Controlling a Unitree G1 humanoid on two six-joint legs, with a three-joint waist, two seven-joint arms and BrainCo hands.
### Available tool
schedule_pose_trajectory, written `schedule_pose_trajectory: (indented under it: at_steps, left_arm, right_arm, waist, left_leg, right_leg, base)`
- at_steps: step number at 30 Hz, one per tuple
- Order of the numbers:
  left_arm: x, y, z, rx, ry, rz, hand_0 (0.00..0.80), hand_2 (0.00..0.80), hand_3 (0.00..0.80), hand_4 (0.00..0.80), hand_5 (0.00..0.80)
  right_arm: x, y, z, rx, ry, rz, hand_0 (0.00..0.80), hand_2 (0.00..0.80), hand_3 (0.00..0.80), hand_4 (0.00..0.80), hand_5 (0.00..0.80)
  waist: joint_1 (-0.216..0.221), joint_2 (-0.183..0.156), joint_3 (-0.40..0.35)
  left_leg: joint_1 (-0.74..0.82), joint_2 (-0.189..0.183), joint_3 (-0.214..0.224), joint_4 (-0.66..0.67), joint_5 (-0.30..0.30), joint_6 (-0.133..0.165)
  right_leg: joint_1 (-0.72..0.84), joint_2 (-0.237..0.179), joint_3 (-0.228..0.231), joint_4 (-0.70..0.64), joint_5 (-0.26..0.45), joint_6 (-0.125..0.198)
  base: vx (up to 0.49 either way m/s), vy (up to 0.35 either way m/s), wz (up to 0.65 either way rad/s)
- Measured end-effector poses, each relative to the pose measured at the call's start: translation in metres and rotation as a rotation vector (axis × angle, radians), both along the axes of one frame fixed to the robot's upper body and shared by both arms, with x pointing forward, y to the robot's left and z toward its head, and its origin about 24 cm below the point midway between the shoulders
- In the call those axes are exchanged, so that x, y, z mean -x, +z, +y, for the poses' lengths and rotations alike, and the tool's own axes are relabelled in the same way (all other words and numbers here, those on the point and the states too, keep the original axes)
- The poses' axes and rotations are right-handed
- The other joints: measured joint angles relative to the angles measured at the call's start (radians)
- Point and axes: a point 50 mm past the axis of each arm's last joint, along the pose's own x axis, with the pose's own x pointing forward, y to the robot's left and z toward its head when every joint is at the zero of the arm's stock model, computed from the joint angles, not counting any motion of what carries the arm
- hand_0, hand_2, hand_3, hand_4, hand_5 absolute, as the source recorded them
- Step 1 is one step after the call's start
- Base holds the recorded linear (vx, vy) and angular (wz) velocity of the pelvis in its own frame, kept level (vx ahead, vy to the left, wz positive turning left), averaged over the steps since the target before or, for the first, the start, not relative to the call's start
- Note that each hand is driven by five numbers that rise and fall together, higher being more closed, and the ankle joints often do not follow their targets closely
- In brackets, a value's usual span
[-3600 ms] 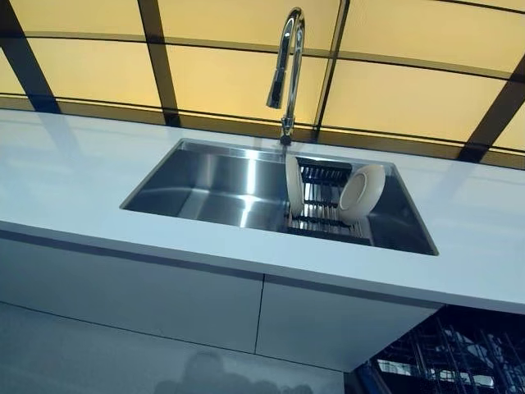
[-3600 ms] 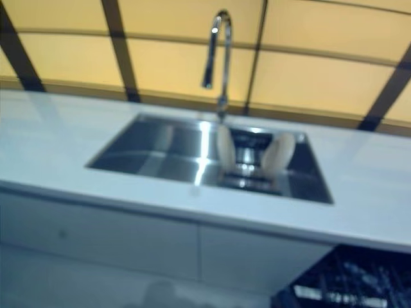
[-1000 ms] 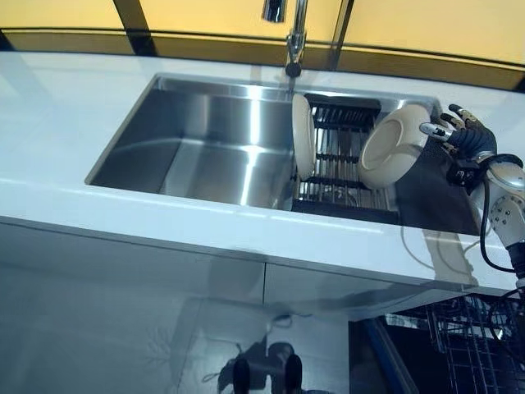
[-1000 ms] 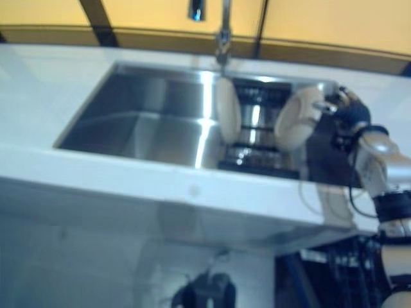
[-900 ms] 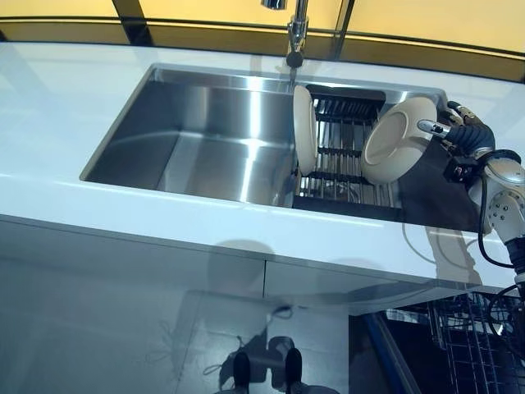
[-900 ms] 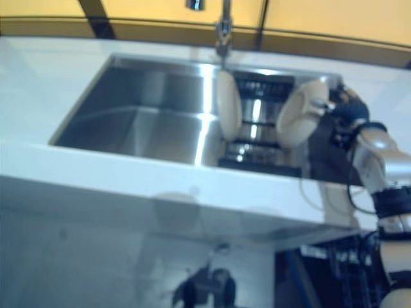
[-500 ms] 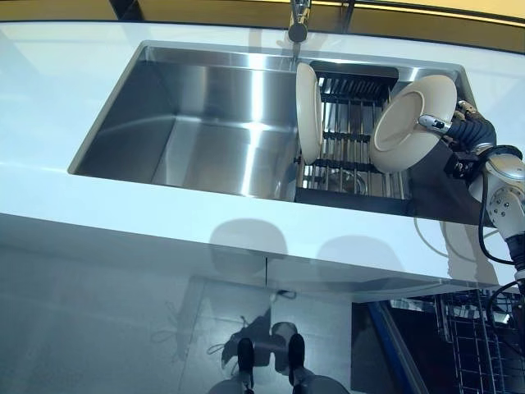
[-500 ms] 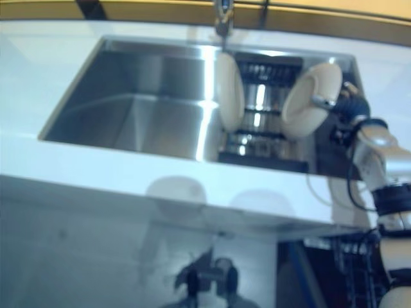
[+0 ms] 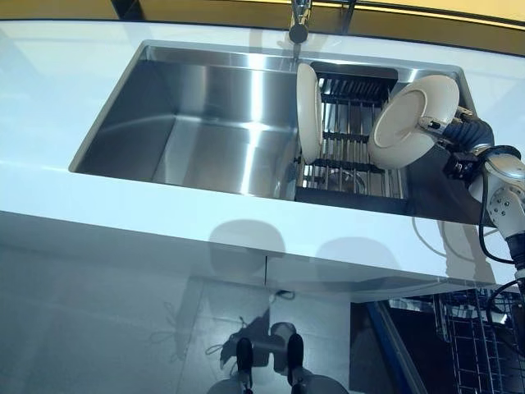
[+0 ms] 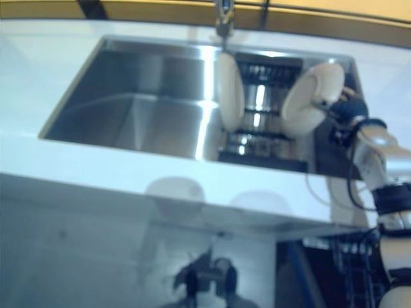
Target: Take plates into dishwasher
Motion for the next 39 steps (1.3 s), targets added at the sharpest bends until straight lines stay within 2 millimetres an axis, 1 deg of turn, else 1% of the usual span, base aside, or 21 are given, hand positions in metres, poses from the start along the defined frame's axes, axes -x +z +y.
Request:
schedule_pose_trajectory:
  at_steps: [4,7,19,23,26,28,31,34,37,39]
  left_arm:
    - [0.0,0.0,0.0,0.0,0.0,0.0,0.0,0.0,0.0,0.0,0.0]
    - [0.0,0.0,0.0,0.0,0.0,0.002,0.0,0.0,0.0,0.0,0.0]
    - [0.0,0.0,0.0,-0.002,0.0,0.003,0.0,0.0,0.0,0.0,0.0]
    - [0.001,0.0,0.0,-0.003,-0.001,0.004,0.0,0.0,0.0,0.0,0.0]
    - [0.001,0.0,0.001,-0.006,0.0,0.006,0.0,0.0,0.0,0.0,0.0]
    - [0.004,0.0,0.002,-0.008,-0.005,0.013,0.0,0.0,0.0,0.0,0.0]
    - [0.007,-0.001,0.002,-0.012,-0.011,0.023,0.0,0.0,0.0,0.0,0.0]
    - [0.011,-0.002,0.002,-0.012,-0.008,0.034,0.0,0.0,0.0,0.0,0.0]
    - [0.015,-0.003,0.002,-0.012,-0.005,0.046,0.0,0.0,0.0,0.0,0.0]
    - [0.016,-0.003,0.002,-0.011,-0.004,0.048,0.0,0.0,0.0,0.0,0.0]
  right_arm:
    - [0.0,0.0,0.0,0.009,-0.006,-0.001,0.8,0.8,0.8,0.8,0.8]
    - [0.0,-0.001,-0.003,0.027,-0.042,0.005,0.8,0.8,0.8,0.8,0.8]
    - [0.0,-0.001,-0.008,0.047,-0.084,0.005,0.8,0.8,0.8,0.8,0.8]
    - [0.001,0.0,-0.01,0.061,-0.097,0.003,0.8,0.8,0.8,0.8,0.8]
    - [0.004,0.003,-0.014,0.071,-0.11,-0.001,0.8,0.8,0.8,0.8,0.8]
    - [0.006,0.007,-0.018,0.08,-0.13,-0.006,0.8,0.8,0.8,0.8,0.8]
    - [0.009,0.011,-0.023,0.092,-0.149,-0.017,0.8,0.8,0.8,0.8,0.8]
    - [0.012,0.016,-0.026,0.107,-0.161,-0.026,0.8,0.8,0.8,0.8,0.8]
    - [0.018,0.023,-0.033,0.139,-0.189,-0.035,0.8,0.8,0.8,0.8,0.8]
    - [0.022,0.029,-0.039,0.171,-0.214,-0.038,0.8,0.8,0.8,0.8,0.8]
  waist:
    - [0.004,0.0,0.0]
    - [0.005,-0.001,0.001]
    - [0.003,-0.004,0.0]
    - [0.002,-0.015,-0.005]
    - [0.0,-0.033,-0.016]
    - [-0.001,-0.048,-0.031]
    - [-0.002,-0.072,-0.076]
    - [-0.001,-0.088,-0.113]
    - [-0.005,-0.093,-0.162]
    - [-0.012,-0.093,-0.18]
  left_leg:
    - [0.0,0.0,-0.01,0.0,0.003,-0.001]
    - [0.003,-0.001,-0.019,0.0,0.005,-0.001]
    - [0.033,-0.001,-0.02,-0.001,0.009,-0.001]
    - [0.049,-0.001,-0.019,-0.001,0.009,-0.001]
    - [0.057,-0.001,-0.017,-0.001,0.009,-0.001]
    - [0.068,-0.001,-0.016,-0.001,0.008,-0.001]
    - [0.071,0.001,-0.009,-0.001,0.007,-0.002]
    - [0.095,0.003,0.009,-0.002,0.0,-0.002]
    - [0.105,0.004,0.034,-0.006,-0.006,-0.001]
    - [0.108,0.004,0.04,-0.006,-0.007,0.0]
  right_leg:
    - [0.003,0.0,-0.01,0.0,0.0,0.0]
    - [0.009,-0.001,-0.01,0.0,0.0,0.0]
    - [0.039,-0.001,-0.01,0.0,0.001,-0.001]
    - [0.056,-0.001,-0.01,0.0,0.001,-0.001]
    - [0.063,-0.001,-0.009,0.0,0.001,-0.001]
    - [0.072,0.0,-0.007,0.0,0.001,-0.001]
    - [0.073,0.001,0.001,0.0,0.001,-0.001]
    - [0.09,0.002,0.02,0.0,0.001,0.0]
    - [0.093,0.004,0.043,-0.001,0.002,0.001]
    - [0.092,0.004,0.05,-0.001,0.003,0.003]
  base:
    - [-0.001,0.005,0.08]
    - [-0.003,0.008,0.08]
    - [0.0,0.0,0.0]
    - [0.0,0.0,0.0]
    - [-0.002,0.021,-0.01]
    - [-0.014,0.044,-0.02]
    - [-0.011,0.052,-0.07]
    - [-0.012,0.064,-0.16]
    - [-0.027,0.055,-0.23]
    - [-0.024,0.05,-0.14]
